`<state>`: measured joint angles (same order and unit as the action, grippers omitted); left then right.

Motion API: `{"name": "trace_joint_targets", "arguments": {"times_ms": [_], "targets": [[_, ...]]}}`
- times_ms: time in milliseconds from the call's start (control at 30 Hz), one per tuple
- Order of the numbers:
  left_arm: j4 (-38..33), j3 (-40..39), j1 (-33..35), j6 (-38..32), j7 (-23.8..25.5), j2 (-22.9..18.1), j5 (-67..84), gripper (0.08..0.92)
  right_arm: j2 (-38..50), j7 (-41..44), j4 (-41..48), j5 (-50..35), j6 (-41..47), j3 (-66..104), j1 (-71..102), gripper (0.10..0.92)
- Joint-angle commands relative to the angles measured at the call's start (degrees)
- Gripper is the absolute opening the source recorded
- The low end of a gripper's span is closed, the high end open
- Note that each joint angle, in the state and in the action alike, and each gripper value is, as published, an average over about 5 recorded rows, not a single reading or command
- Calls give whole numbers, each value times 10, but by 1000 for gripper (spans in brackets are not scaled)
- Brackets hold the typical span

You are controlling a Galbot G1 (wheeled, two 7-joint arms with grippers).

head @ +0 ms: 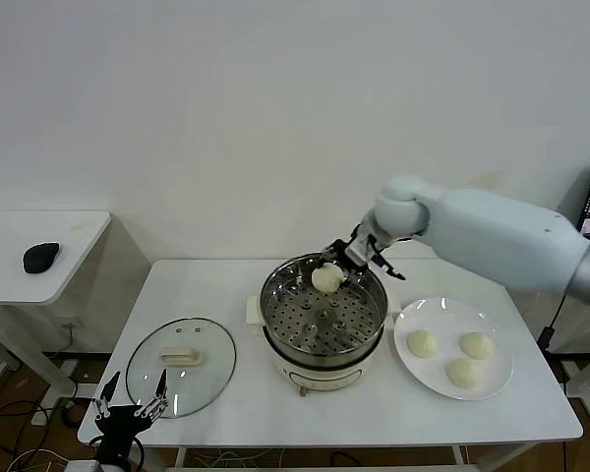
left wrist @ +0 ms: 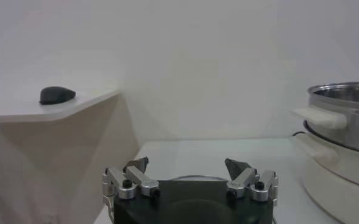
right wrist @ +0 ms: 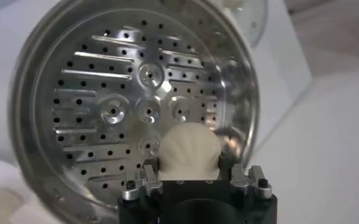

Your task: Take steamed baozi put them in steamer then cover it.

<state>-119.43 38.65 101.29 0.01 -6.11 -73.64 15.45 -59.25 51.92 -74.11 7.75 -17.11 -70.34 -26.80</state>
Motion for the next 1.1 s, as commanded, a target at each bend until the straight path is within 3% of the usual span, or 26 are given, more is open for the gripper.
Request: {"name": "trace_joint_targets", "arguments": {"times_ms": [33,400,633,733,933,1100], "targets": [[6,2,-3,0,0,1,0,823,-57,-24,72,111,-91,-5,34,602],[9,5,-1,-2,0,4,0,823,-92,-52,135,171,-134,22,52,615],[4,7,-2,0,0,4,1,823,-73,-48,102,110,-115,13,34,772],[0,8,-2,1,1,5,1,823,-40,-17,50,27,-63,-5,-2,813],[-2,10,-2,1,2,12,3,823,77,53,-83,-137,148,-36,-91,823],[2,10,-7,0,3,19,3,823,192,62,-168,-182,273,-42,-130,823]]}}
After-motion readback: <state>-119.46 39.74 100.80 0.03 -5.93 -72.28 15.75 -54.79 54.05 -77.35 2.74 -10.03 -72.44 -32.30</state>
